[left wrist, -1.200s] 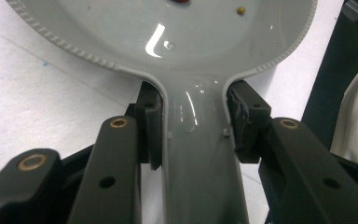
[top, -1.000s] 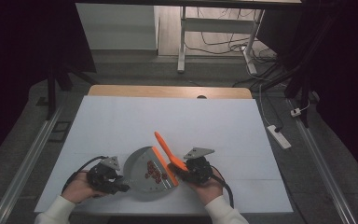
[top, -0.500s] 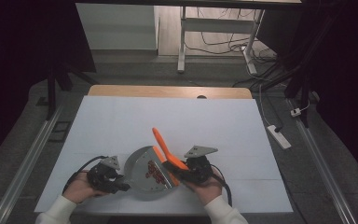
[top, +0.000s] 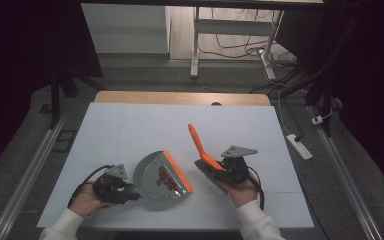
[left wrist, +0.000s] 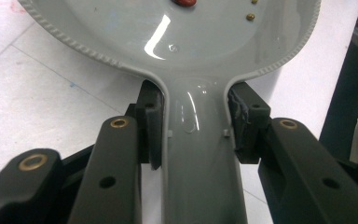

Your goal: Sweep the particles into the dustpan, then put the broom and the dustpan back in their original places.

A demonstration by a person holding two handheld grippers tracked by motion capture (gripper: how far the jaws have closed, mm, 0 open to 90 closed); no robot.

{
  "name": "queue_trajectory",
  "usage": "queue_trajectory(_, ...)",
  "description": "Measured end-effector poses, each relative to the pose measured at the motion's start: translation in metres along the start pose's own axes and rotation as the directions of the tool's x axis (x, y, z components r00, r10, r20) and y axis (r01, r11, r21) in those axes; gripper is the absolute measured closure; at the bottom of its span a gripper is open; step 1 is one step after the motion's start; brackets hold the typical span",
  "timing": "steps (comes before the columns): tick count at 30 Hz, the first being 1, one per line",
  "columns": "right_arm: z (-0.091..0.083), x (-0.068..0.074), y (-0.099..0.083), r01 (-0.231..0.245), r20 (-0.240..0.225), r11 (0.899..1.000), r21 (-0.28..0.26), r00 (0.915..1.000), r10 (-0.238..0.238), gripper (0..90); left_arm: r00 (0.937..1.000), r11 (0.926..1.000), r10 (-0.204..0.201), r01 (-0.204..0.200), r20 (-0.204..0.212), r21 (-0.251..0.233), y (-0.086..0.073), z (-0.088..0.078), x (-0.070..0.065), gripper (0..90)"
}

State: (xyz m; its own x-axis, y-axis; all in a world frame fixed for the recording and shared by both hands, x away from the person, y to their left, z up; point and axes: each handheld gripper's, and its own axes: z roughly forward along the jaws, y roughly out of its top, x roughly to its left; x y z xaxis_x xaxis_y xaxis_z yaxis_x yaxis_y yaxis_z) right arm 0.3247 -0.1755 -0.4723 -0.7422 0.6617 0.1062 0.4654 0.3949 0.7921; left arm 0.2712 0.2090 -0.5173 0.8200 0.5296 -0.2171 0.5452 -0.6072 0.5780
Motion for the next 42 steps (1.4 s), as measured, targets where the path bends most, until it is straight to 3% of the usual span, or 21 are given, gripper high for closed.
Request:
queue_trajectory(11, -0.012, -0.015, -0.002, 0.021, 0.004, 1.000, -0.011, 0.9998, -0.021, 69.6, 0.9963, 0.9965, -0.075, 0.074, -0.042, -0.041, -0.001, -0.003, 0.002, 62.0)
queue_trajectory(22, -0.030, -0.027, -0.009, 0.063, 0.020, 0.998, -0.005, 0.9979, -0.062, 69.7, 0.9833, 0.9827, -0.165, 0.157, -0.076, -0.098, -0.004, -0.010, 0.003, 62.0)
queue_trajectory(36, -0.051, -0.041, -0.023, 0.063, 0.011, 0.998, 0.011, 0.9980, -0.063, 69.6, 0.9576, 0.9561, -0.265, 0.246, -0.112, -0.159, -0.008, -0.014, 0.002, 61.9)
queue_trajectory(42, -0.056, -0.046, -0.029, 0.050, 0.010, 0.999, 0.018, 0.9987, -0.050, 69.7, 0.9395, 0.9404, -0.312, 0.285, -0.141, -0.186, -0.012, -0.017, 0.002, 61.9)
